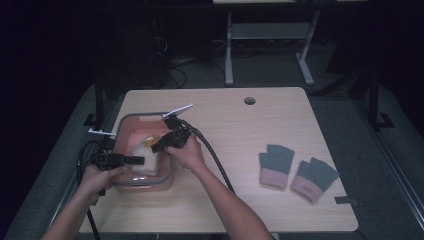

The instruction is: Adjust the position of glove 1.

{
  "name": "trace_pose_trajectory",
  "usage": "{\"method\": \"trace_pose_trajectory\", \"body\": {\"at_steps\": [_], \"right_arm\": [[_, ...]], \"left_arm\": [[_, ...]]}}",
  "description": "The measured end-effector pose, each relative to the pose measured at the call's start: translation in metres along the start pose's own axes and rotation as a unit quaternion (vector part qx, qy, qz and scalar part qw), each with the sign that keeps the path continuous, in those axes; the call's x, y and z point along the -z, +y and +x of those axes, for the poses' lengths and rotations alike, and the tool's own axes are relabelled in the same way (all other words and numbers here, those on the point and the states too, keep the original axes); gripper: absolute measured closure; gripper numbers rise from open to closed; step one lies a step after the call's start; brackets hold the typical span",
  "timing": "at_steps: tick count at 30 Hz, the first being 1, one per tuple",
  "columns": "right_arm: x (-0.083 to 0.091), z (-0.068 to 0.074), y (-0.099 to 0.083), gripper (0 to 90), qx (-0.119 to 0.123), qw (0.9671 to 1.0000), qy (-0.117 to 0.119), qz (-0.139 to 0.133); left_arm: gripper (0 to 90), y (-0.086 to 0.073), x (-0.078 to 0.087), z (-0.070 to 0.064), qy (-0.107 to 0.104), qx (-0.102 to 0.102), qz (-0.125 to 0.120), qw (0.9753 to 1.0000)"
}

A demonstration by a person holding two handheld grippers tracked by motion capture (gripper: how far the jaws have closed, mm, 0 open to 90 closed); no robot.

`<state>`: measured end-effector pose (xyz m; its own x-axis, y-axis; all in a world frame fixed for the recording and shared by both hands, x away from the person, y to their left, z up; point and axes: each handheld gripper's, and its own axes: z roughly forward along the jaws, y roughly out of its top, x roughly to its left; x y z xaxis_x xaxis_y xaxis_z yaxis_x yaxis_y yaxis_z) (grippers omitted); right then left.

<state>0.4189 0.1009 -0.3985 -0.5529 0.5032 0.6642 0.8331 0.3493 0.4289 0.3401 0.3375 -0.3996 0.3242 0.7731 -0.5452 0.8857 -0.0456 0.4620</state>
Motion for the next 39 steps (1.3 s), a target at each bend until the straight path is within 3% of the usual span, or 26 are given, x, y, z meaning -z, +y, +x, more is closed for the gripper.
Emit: {"method": "trace_pose_trajectory", "body": {"at_steps": [8,16,26,28,32,34,39], "right_arm": [[0.007,0.000,-0.002,75.5,0.007,0.9999,-0.009,0.005],[0.017,0.000,-0.002,76.1,0.005,0.9999,-0.003,-0.012],[0.022,0.003,-0.003,76.1,0.012,0.9998,0.000,-0.014],[0.023,0.003,-0.004,76.1,0.012,0.9998,0.002,-0.016],[0.026,0.002,-0.006,76.0,0.013,0.9998,0.003,-0.017],[0.027,0.001,-0.007,76.0,0.013,0.9997,0.001,-0.018],[0.031,0.000,-0.008,76.0,0.012,0.9997,0.004,-0.022]], "left_arm": [[68.0,0.001,-0.004,-0.001,0.019,-0.001,0.011,0.9998],[67.6,0.000,-0.007,0.001,0.046,-0.005,0.029,0.9985],[57.5,0.005,0.007,-0.002,0.080,-0.011,0.016,0.9966],[57.8,0.007,0.012,-0.003,0.086,-0.015,0.009,0.9961],[67.7,0.009,0.012,-0.006,0.088,-0.020,0.005,0.9959],[69.8,0.009,0.007,-0.007,0.094,-0.026,0.019,0.9950],[70.9,0.009,-0.009,-0.007,0.121,-0.044,0.053,0.9903]]}}
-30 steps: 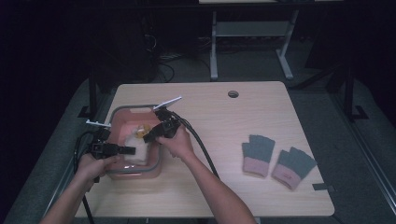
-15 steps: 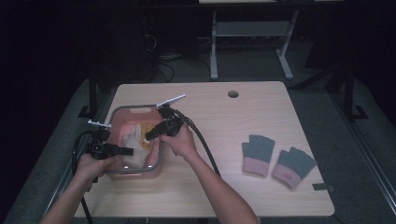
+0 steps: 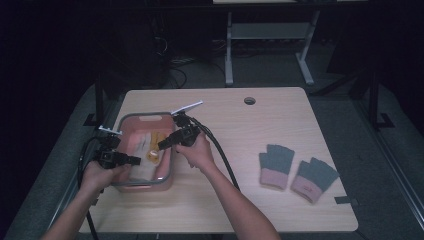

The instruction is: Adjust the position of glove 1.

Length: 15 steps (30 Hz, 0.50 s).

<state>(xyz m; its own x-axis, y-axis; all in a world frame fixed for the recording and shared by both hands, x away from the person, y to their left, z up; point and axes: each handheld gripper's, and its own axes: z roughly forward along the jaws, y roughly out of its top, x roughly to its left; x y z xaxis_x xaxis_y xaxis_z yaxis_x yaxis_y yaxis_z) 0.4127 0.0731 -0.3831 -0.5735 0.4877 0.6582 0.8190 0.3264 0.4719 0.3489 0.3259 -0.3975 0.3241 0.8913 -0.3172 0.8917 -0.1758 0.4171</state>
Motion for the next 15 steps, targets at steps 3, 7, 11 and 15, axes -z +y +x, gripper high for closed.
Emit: {"method": "trace_pose_trajectory", "body": {"at_steps": [3,7,11,15], "right_arm": [[0.002,-0.001,-0.001,75.9,-0.001,1.0000,0.000,0.000],[0.006,-0.002,-0.002,75.7,-0.002,1.0000,0.002,-0.002],[0.009,-0.003,-0.003,75.2,0.000,1.0000,0.005,-0.005],[0.012,-0.003,-0.004,74.0,0.000,0.9999,0.006,-0.010]], "left_arm": [[71.2,0.002,-0.005,-0.002,0.015,-0.005,0.014,0.9998],[70.7,0.001,-0.006,-0.003,0.016,-0.004,0.010,0.9998],[67.7,0.001,0.003,-0.005,0.010,-0.007,-0.008,0.9999],[65.2,0.003,0.012,-0.009,-0.004,-0.011,-0.028,0.9995]]}}
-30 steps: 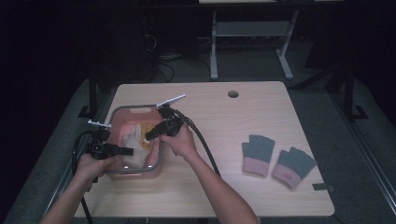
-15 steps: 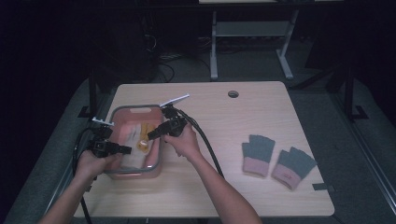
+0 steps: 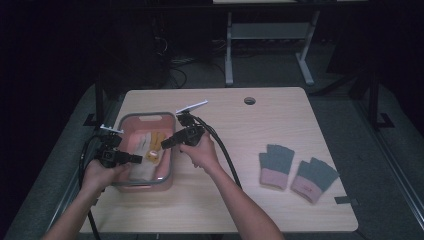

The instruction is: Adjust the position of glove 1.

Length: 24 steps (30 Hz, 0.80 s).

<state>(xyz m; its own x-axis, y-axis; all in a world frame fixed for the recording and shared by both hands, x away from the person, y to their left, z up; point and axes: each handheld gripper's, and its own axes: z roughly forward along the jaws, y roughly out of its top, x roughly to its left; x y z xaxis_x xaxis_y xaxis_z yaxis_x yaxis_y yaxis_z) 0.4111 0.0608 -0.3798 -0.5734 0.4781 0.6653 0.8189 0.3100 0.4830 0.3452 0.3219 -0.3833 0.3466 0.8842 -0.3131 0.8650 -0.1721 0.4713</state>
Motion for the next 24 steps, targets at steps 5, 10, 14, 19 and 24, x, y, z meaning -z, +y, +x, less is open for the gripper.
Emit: {"method": "trace_pose_trajectory", "body": {"at_steps": [5,10,14,19,24], "right_arm": [[0.007,-0.001,-0.002,72.4,0.001,1.0000,0.000,-0.005],[0.018,-0.003,-0.003,71.7,0.001,0.9999,-0.001,-0.013],[0.026,-0.006,-0.005,71.0,0.001,0.9998,0.000,-0.020],[0.034,-0.008,-0.007,70.3,0.000,0.9997,-0.003,-0.024],[0.042,-0.009,-0.010,69.4,0.001,0.9996,-0.004,-0.029]], "left_arm": [[62.5,0.002,0.006,-0.009,-0.020,0.001,-0.021,0.9996],[60.6,0.004,0.010,-0.017,-0.035,-0.006,-0.039,0.9986],[59.8,0.004,0.012,-0.024,-0.040,-0.010,-0.049,0.9979],[58.3,0.006,0.013,-0.033,-0.049,-0.018,-0.054,0.9972],[56.6,0.008,0.014,-0.040,-0.059,-0.022,-0.059,0.9962]]}}
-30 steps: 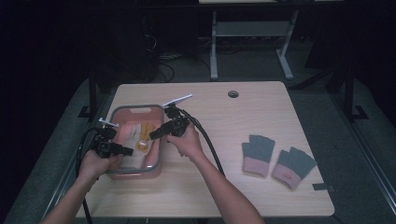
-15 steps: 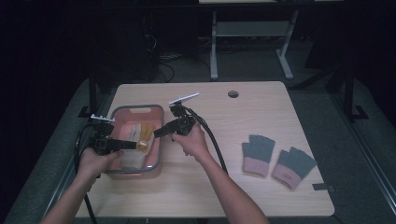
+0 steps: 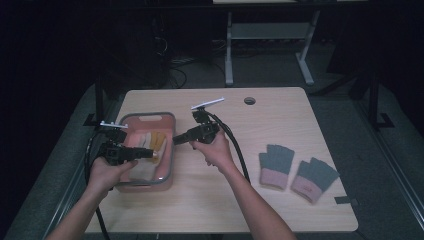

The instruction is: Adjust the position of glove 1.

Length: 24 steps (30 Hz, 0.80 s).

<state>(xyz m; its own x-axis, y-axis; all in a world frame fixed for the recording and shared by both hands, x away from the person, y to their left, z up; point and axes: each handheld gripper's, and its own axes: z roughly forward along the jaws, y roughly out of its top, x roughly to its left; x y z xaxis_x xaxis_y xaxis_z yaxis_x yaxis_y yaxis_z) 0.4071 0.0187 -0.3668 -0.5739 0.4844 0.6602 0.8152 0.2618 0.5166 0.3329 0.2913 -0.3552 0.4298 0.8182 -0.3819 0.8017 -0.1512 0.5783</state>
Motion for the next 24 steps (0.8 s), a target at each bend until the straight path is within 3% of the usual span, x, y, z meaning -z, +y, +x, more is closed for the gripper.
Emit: {"method": "trace_pose_trajectory", "body": {"at_steps": [15,24], "right_arm": [[0.025,-0.013,-0.007,67.2,-0.008,0.9999,-0.007,-0.012],[0.048,-0.020,-0.016,64.8,-0.014,0.9994,-0.008,-0.030]], "left_arm": [[52.0,0.008,-0.005,-0.017,-0.020,-0.011,-0.011,0.9997],[47.5,0.015,-0.012,-0.032,-0.042,-0.021,-0.020,0.9987]]}}
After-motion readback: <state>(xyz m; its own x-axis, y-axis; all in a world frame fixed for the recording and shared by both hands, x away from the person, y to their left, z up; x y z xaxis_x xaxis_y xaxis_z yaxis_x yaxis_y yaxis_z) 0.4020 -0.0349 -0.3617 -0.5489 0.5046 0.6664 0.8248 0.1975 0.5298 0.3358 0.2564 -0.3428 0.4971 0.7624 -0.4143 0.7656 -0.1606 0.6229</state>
